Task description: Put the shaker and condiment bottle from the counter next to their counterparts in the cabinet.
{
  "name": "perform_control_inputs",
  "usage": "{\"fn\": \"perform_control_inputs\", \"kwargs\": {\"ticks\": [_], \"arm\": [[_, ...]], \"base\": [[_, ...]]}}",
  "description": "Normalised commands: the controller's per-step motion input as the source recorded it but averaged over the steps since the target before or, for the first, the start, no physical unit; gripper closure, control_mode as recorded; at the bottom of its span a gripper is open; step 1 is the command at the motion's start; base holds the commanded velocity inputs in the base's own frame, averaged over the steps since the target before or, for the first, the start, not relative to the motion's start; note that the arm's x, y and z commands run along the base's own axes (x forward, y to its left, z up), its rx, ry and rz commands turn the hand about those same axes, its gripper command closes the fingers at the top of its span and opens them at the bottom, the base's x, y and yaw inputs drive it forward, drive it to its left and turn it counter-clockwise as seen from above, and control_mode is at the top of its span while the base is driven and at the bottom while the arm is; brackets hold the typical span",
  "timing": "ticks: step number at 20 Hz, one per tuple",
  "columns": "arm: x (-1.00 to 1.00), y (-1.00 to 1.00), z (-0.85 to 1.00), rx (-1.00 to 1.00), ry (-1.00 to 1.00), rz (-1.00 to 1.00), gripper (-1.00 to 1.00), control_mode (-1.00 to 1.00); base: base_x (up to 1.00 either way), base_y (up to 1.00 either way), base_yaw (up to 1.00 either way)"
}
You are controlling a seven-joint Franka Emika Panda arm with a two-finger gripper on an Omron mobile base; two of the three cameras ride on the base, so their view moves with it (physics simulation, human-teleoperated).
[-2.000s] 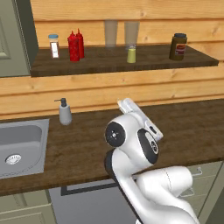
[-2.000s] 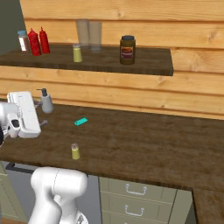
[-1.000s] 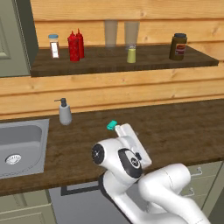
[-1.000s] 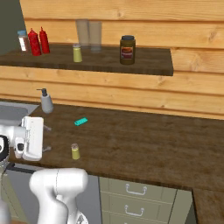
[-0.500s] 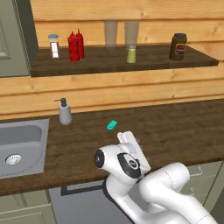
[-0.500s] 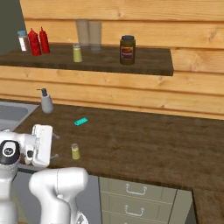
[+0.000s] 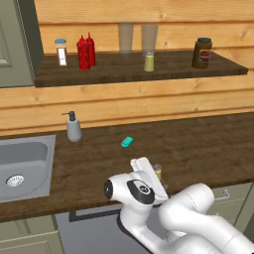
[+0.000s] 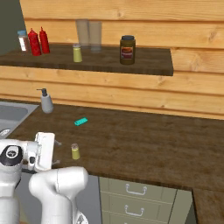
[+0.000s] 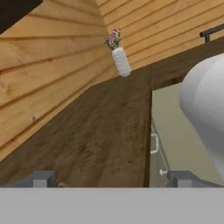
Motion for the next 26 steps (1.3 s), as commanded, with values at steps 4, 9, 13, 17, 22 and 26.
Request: {"fn": "perform_control_inputs", "kwargs": {"ticks": [4, 9, 13, 17, 22, 26], "arm": [[0.18, 0.00, -0.42, -0.10, 0.02, -0.06, -1.00, -1.00], [0.24, 0.08, -0.19, -0.11, 0.03, 0.00, -1.00, -1.00], [0.24, 0.05, 0.03, -0.07, 0.12, -0.03, -1.00, -1.00], [0.27, 0.00, 0.02, -0.02, 0.16, -0.02, -1.00, -1.00], [0.29, 0.18, 0.00, -0.10, 0.15, -0.01, -1.00, -1.00], [0.21, 0.18, 0.00, -0.11, 0.10, -0.01, -1.00, -1.00]], "base": [[0.00, 0.00, 0.00], [0.00, 0.00, 0.00], [0.00, 0.00, 0.00], [0.00, 0.00, 0.00], [0.00, 0.00, 0.00], [0.00, 0.00, 0.00]]}}
